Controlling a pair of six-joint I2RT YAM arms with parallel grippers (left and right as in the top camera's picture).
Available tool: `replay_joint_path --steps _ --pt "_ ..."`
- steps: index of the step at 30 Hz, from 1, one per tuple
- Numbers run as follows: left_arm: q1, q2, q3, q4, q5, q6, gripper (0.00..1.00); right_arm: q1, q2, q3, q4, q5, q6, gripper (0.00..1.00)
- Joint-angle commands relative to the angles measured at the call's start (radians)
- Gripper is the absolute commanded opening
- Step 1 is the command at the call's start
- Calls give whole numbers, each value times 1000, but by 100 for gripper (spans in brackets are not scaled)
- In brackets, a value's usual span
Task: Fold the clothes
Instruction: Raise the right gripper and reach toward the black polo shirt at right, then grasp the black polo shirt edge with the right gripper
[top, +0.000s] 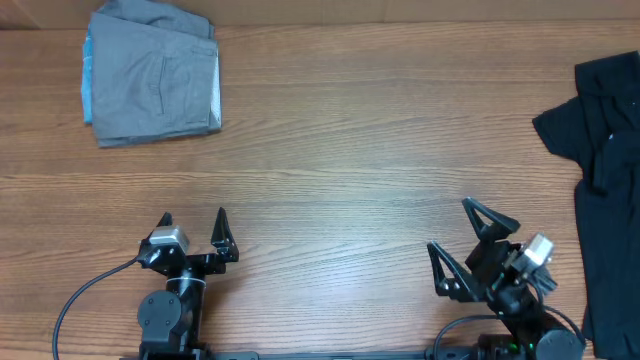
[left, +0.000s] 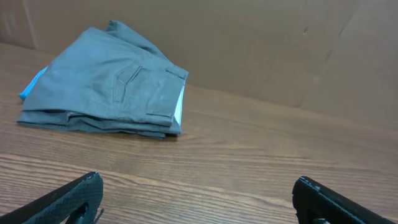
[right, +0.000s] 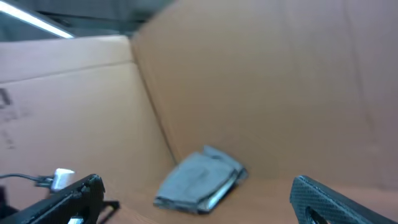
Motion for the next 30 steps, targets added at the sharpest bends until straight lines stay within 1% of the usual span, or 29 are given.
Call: replay_joint_path --steps 1,3,6,8,9,12,13,14,15,17,19,21,23,24,26,28,30 --pt "6 -12 -5 5 -13 27 100 -3 6 92 -47 52 -7 100" --pt "6 -12 -5 5 -13 27 100 -3 37 155 -120 119 -85 100" --pt "6 -12 -5 5 -13 27 100 -3 156 310 -272 251 -235 100" --pt "6 -12 -5 5 -13 27 100 -3 270 420 -342 336 -323 100" --pt "6 -12 -5 5 -13 27 100 -3 359 499 -380 403 -370 100" --pt "6 -12 -5 5 -13 27 100 -3 569 670 -454 534 -433 100" --pt "6 -12 -5 5 -13 27 100 -4 631 720 -481 562 -447 100" --pt "6 -12 -5 5 -13 27 100 -8 763 826 -552 626 -462 100" --pt "6 -12 -5 5 -13 27 100 -14 841 887 -599 650 -462 100" --pt "6 -12 -5 5 -13 27 100 -40 1027 1029 -703 654 -463 100" --pt "6 -12 -5 5 -13 27 100 -82 1260 1222 -871 654 -478 100" --pt "6 -12 -5 5 -13 27 100 -121 1430 1380 -1013 654 -502 100" --pt "6 -12 -5 5 -13 27 100 -152 1559 1507 -1132 654 -507 100" --pt "6 -12 -5 5 -13 27 100 -172 1646 1594 -1227 655 -508 100" --pt "6 -12 -5 5 -13 27 100 -192 1725 1654 -1284 654 -507 100" --pt "6 -12 -5 5 -13 27 100 -208 1773 1665 -1292 656 -508 100" --pt "6 -12 -5 5 -13 27 100 -230 1817 1665 -1283 703 -507 100"
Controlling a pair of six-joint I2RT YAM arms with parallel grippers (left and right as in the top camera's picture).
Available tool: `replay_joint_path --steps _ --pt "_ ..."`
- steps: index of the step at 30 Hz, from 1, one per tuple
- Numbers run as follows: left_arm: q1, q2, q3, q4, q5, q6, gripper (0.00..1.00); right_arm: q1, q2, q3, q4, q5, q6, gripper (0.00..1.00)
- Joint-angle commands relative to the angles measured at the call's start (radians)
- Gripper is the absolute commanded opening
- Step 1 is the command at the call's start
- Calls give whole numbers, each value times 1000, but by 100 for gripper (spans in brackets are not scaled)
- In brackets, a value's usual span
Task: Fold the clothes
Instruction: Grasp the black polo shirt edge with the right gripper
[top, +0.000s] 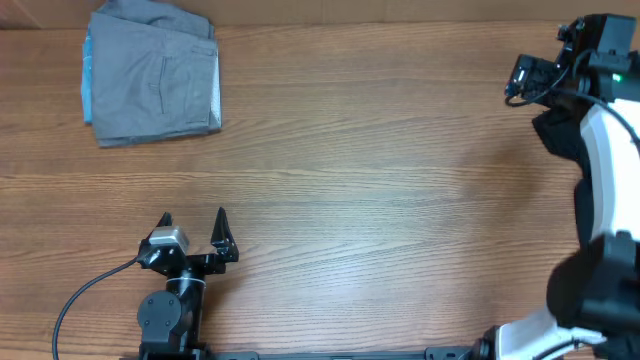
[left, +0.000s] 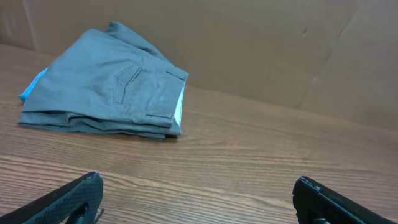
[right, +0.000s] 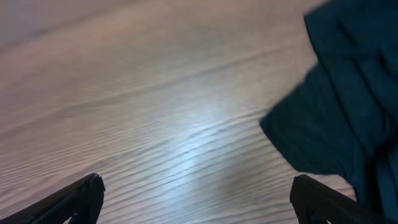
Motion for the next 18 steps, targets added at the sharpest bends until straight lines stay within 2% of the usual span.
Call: replay_joint_path --steps 1,5,13,18 --pt "6 -8 -4 2 -13 27 100 -33 36 46 13 82 -9 100" --pt "6 -8 -4 2 -13 27 100 -100 94 46 50 196 17 100" --pt "6 -8 -4 2 -13 27 100 -214 233 46 72 223 18 100" --pt "6 -8 -4 2 -13 27 100 -234 304 46 113 382 66 100"
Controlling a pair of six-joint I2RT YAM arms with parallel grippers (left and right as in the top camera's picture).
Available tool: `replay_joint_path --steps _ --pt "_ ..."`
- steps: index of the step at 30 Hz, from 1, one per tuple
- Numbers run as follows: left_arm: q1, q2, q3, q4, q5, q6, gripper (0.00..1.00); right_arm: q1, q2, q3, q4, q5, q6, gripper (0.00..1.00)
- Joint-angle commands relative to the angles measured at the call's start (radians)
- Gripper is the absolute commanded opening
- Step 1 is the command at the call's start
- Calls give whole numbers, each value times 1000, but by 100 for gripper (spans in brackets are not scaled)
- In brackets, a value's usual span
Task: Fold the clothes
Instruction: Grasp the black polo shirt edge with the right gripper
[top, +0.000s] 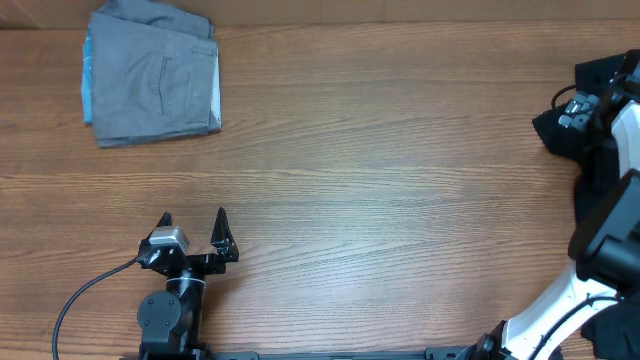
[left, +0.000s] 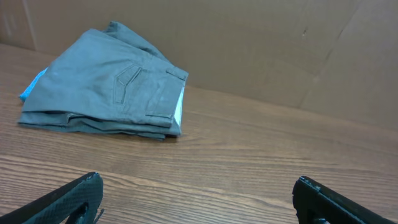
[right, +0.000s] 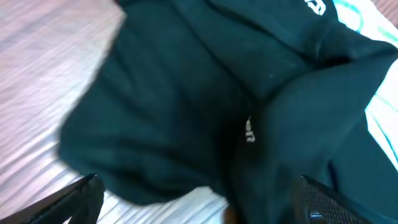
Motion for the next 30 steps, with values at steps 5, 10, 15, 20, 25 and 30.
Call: replay_joint_path --steps 5,10,15,20,25,30 --pt "6 -8 -4 3 -13 27 100 -28 64 25 38 115 34 96" --pt "6 -8 -4 3 -13 27 100 -57 80 25 41 116 34 78" --pt "6 -8 -4 3 -13 27 100 -78 81 24 38 115 34 63" --pt "6 -8 -4 3 -13 27 100 -83 82 19 38 115 34 75" --pt "6 -8 -4 3 -13 27 100 -83 84 18 37 115 34 64" --pt "6 -8 -4 3 -13 27 100 -83 101 18 29 117 33 60"
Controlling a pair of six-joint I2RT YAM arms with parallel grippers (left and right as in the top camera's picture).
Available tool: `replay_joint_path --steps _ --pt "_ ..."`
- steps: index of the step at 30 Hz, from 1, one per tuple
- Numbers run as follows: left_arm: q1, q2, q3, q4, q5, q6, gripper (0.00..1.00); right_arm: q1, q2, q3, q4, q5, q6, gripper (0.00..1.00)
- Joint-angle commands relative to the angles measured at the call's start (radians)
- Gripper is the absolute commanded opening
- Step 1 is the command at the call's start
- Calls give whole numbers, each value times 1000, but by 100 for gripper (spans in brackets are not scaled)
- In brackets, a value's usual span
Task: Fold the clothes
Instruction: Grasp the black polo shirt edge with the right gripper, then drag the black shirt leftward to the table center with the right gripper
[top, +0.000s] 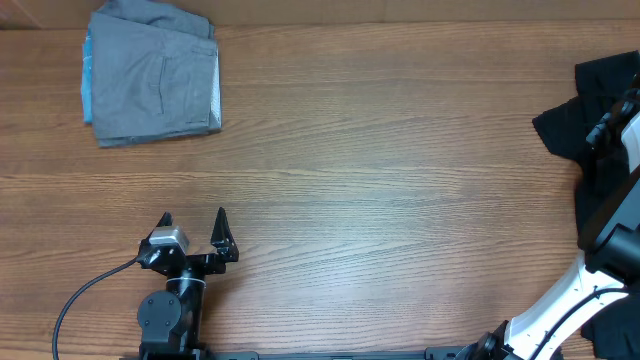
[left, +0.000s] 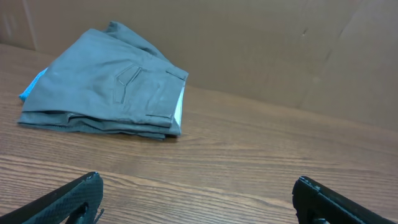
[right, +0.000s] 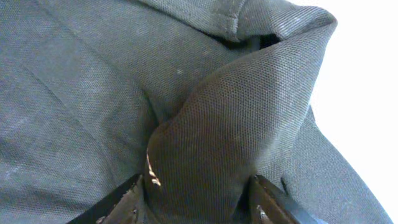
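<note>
A crumpled black shirt lies at the table's right edge. My right gripper is down on it. In the right wrist view a raised fold of the dark knit shirt is pinched between the fingers, which press it from both sides; the gripper is shut on it. A folded grey pair of trousers sits at the far left corner, also seen as trousers. My left gripper rests open near the front edge, left gripper empty.
A light blue cloth pokes out under the grey trousers. A cardboard wall stands behind the wooden table. The right arm's white link reaches over the shirt from the front right.
My right gripper has dropped from just above the black shirt onto it, and its jaws have gone from wide open to shut on a raised fold. The left arm is unchanged.
Both grippers first rested open at the table's front edge. Then the right arm was stretched to the far right corner, open beside the black shirt. Then it hovered open over the shirt's left part, and now it grips a fold there. The left gripper never moved.
</note>
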Motion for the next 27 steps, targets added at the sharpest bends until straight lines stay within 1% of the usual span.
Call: replay_joint_path --steps 1,3,5,6,8,11,13,16,20,22,23,24,27 --pt "6 -8 -4 3 -13 27 100 -3 33 18 -3 13 1 61" --pt "6 -8 -4 3 -13 27 100 -3 51 18 -5 16 1 61" --pt "6 -8 -4 3 -13 27 100 -3 61 18 -7 17 1 41" --pt "6 -8 -4 3 -13 27 100 -3 60 19 -8 17 1 17" --pt "6 -8 -4 3 -13 27 100 -3 53 24 -14 17 1 4" --pt "6 -8 -4 3 -13 27 100 -3 24 28 -18 16 3 4" --pt "6 -8 -4 3 -13 27 100 -2 -13 28 -21 15 36 4" --pt "6 -8 -4 3 -13 27 100 -1 -84 28 -25 -51 78 4" --pt "6 -8 -4 3 -13 27 100 13 -195 28 -23 -299 92 4" --pt "6 -8 -4 3 -13 27 100 36 -241 28 -18 -420 142 4" --pt "6 -8 -4 3 -13 27 99 45 -251 28 -15 -448 154 4" --pt "6 -8 -4 3 -13 27 100 76 -273 28 -8 -523 184 4" --pt "6 -8 -4 3 -13 27 100 151 -287 28 6 -630 213 4"
